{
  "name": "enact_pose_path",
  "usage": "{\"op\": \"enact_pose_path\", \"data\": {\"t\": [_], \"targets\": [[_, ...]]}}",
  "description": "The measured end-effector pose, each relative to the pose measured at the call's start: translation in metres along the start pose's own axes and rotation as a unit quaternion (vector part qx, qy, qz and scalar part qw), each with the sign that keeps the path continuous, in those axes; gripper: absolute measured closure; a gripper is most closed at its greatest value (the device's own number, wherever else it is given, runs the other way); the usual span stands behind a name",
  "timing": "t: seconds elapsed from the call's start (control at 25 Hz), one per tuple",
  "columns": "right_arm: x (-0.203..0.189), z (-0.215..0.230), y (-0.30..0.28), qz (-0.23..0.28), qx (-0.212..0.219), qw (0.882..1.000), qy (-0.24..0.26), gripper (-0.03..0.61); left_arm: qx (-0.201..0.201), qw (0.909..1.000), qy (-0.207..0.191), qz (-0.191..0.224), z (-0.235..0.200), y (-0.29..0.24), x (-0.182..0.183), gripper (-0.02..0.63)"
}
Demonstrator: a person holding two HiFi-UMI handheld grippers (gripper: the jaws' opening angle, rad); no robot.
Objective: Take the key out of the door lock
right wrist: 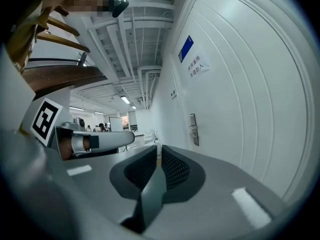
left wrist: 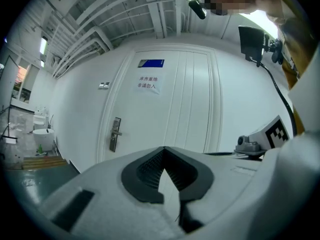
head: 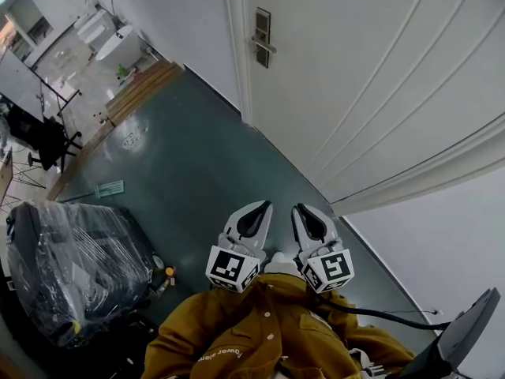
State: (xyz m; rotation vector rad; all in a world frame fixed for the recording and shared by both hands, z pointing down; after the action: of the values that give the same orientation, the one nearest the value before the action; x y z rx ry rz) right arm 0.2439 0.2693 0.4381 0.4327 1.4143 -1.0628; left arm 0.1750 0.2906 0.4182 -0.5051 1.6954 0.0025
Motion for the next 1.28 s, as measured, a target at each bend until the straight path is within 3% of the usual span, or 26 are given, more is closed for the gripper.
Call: {"op": "enact_pose_path", "data": {"t": [0.08,0.36,0.64,0.84,1.12,1.28], "targets": [[-0.004,0.004,-0.01,-0.009,-0.001,1.0,0.015,0.572,0.009,1.0,0.002,0.001,-0.007,-0.002,-0.004,0.615],[0.011,0.019,-0.094,-0.028,0.008,0.999,0.019,0.574,0.012,0.9994,0.029,-0.014,-0.083,-0.042,-0.003,0.615],[0.078,0.039,-0.225,-0.016,-0.02,1.0,0.01,0.572,-0.007,0.9995,0.031,-0.009,-0.219,-0.091,0.049,0.615],[0.113,0.056,-0.289,-0.015,-0.039,0.999,0.009,0.574,-0.023,0.9992,0.031,-0.01,-0.284,-0.126,0.082,0.615],[0.151,0.132,-0.37,-0.015,-0.051,0.999,0.007,0.572,-0.037,0.9985,0.032,-0.026,-0.342,-0.22,0.111,0.615],[0.175,0.173,-0.415,-0.042,-0.039,0.996,0.074,0.564,-0.037,0.9983,0.028,-0.035,-0.363,-0.273,0.129,0.615]]}}
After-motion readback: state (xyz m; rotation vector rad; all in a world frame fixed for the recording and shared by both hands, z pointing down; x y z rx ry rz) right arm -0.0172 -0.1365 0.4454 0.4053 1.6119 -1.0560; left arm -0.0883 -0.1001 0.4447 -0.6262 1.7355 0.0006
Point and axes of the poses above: the fingertips, and each gripper's own axes: y backward along the fingers, z to its right, x out of its top, the point moved 1 cm from there along y, backward along the fingers, and after that the axes turned 12 degrees about -z, right-handed, at the moved point
